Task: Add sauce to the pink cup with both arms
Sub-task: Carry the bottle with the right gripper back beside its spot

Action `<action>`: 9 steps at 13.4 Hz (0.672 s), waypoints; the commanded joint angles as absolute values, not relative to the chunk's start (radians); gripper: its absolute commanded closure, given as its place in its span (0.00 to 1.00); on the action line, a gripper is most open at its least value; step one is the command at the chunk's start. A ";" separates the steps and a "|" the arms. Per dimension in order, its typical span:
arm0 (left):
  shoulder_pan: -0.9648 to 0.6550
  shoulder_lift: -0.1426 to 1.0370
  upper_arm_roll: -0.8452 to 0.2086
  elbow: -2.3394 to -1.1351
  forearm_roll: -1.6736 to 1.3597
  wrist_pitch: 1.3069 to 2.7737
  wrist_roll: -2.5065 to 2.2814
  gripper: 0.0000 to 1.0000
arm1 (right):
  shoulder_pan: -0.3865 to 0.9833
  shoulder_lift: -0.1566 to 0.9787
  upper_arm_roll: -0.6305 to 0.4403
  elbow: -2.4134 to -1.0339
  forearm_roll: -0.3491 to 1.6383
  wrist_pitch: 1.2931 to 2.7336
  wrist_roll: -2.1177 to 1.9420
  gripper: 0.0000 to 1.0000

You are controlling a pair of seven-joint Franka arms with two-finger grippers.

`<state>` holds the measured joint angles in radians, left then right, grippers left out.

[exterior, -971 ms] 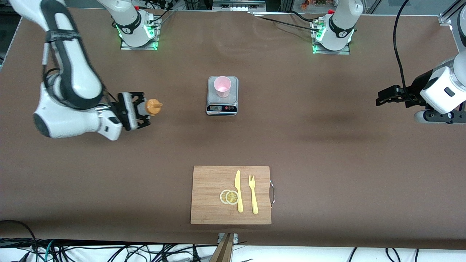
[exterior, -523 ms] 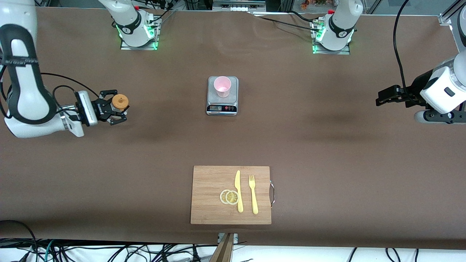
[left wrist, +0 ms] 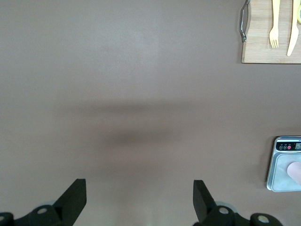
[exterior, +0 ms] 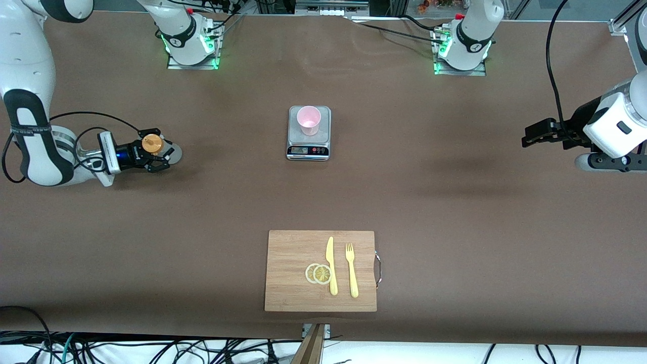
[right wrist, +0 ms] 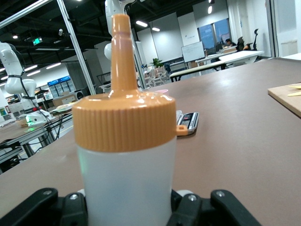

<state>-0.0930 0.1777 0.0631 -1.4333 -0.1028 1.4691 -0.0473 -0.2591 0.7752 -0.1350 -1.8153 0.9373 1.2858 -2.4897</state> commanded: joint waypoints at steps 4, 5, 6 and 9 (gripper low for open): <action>-0.098 0.206 0.069 -1.373 -0.098 1.453 -0.032 0.00 | -0.272 0.833 -0.144 -1.746 0.963 1.247 -2.542 0.81; -0.098 0.206 0.068 -1.371 -0.098 1.451 -0.034 0.00 | -0.272 0.838 -0.146 -1.732 0.959 1.253 -2.539 0.61; -0.098 0.206 0.067 -1.371 -0.098 1.451 -0.032 0.00 | -0.270 0.842 -0.146 -1.727 0.956 1.253 -2.531 0.18; -0.098 0.206 0.067 -1.371 -0.098 1.453 -0.032 0.00 | -0.268 0.842 -0.166 -1.720 0.950 1.247 -2.528 0.00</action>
<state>-0.0930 0.1830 0.0631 -1.4123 -0.1028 1.4692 -0.0474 -0.2603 0.8327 -0.1476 -1.7476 0.9455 1.2829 -2.5306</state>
